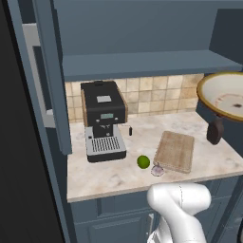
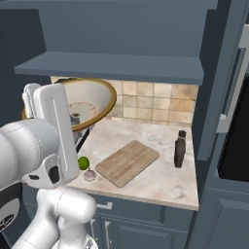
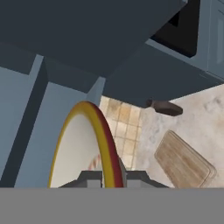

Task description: Open the cabinet. Place the bowl and condiment on the counter. Then place the lime and garlic on the cutting board.

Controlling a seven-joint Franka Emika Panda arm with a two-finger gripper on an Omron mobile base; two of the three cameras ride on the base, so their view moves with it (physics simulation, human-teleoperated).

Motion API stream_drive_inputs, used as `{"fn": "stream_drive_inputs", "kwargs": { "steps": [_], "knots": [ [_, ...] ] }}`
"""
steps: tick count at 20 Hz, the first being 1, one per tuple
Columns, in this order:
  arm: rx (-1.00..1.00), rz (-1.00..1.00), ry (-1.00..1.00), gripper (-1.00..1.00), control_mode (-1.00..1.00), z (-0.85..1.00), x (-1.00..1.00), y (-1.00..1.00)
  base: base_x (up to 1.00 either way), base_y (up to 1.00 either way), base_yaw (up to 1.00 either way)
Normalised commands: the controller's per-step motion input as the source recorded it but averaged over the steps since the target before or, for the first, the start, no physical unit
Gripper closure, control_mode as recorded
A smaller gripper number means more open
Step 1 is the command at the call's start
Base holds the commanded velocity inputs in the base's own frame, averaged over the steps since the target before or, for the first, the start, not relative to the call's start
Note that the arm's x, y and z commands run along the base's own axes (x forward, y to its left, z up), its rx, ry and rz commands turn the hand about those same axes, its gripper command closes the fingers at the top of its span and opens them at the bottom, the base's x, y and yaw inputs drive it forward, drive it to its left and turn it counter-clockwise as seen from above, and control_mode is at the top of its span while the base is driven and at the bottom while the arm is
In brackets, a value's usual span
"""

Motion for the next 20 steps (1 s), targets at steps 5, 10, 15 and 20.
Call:
{"fn": "stream_drive_inputs", "kwargs": {
  "steps": [5, 10, 15, 20],
  "knots": [
    [0.00, -0.04, 0.00, 1.00, -1.00, -0.05, -0.28, -0.30, 0.00, 0.00, 0.00],
    [0.00, -0.01, 0.00, 1.00, -1.00, -0.07, -0.11, -0.09, 0.00, 0.00, 0.00],
    [0.00, 0.00, 0.00, 1.00, -1.00, -0.23, -0.04, -0.05, 0.00, 0.00, 0.00],
    [0.00, 0.00, 0.00, 1.00, -1.00, -0.23, -0.11, -0.19, 0.00, 0.00, 0.00]
  ]
}}
